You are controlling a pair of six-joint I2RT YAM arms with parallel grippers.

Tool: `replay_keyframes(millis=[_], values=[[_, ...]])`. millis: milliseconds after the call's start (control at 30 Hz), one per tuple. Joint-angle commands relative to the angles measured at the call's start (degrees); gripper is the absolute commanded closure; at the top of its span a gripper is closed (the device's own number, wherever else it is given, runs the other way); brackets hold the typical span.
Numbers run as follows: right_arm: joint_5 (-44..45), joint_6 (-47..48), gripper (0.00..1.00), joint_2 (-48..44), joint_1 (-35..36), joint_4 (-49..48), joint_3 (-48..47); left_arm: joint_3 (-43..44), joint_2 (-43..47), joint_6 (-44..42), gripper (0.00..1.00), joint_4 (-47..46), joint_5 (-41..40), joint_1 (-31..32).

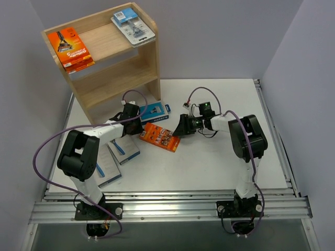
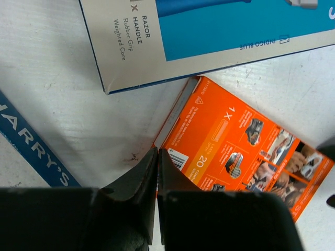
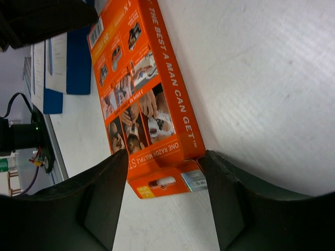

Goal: Place and organize the shaving razors onto the shelf

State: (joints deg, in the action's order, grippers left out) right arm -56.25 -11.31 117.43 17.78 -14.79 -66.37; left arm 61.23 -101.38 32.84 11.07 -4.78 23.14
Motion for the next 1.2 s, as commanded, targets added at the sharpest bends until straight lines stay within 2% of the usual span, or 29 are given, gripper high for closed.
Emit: replay_keyframes(millis=[0,133,400,500,600,833,900,1167], values=[[-0.97,0.15,0.46,-4.92,0.85,2.48,3.87,1.17,-1.8,0.21,0.9,0.0,-2.25,0.42],[-1.58,-2.04,0.59,-7.3,1.64,0.21,7.56,0.91,-2.06,0.56,0.91,0.0,-3.31,1.73],[1.13,-6.78,0.62,-10.9,6.03,-5.51,15.2,-1.81,-2.33,2.4,0.94,-0.87,-6.03,5.43],[1.93,-10.03,0.67,-11.87,7.0,-10.07,18.37,-3.22,-1.98,3.19,0.94,-1.14,-7.35,6.83],[1.93,-13.11,0.73,-13.1,7.53,-15.87,20.83,-4.19,-1.45,3.81,0.94,-1.14,-8.32,7.98],[2.37,-22.95,0.96,-15.12,8.67,-30.37,26.63,-5.24,-0.13,4.86,0.95,-0.35,-10.78,10.96],[2.46,-25.59,0.99,-15.21,9.02,-33.62,27.34,-5.68,0.13,5.13,0.96,-0.09,-11.22,11.84],[3.25,-31.57,1.0,-16.7,9.47,-40.22,29.72,-7.62,1.98,5.92,0.98,0.18,-11.83,12.72]])
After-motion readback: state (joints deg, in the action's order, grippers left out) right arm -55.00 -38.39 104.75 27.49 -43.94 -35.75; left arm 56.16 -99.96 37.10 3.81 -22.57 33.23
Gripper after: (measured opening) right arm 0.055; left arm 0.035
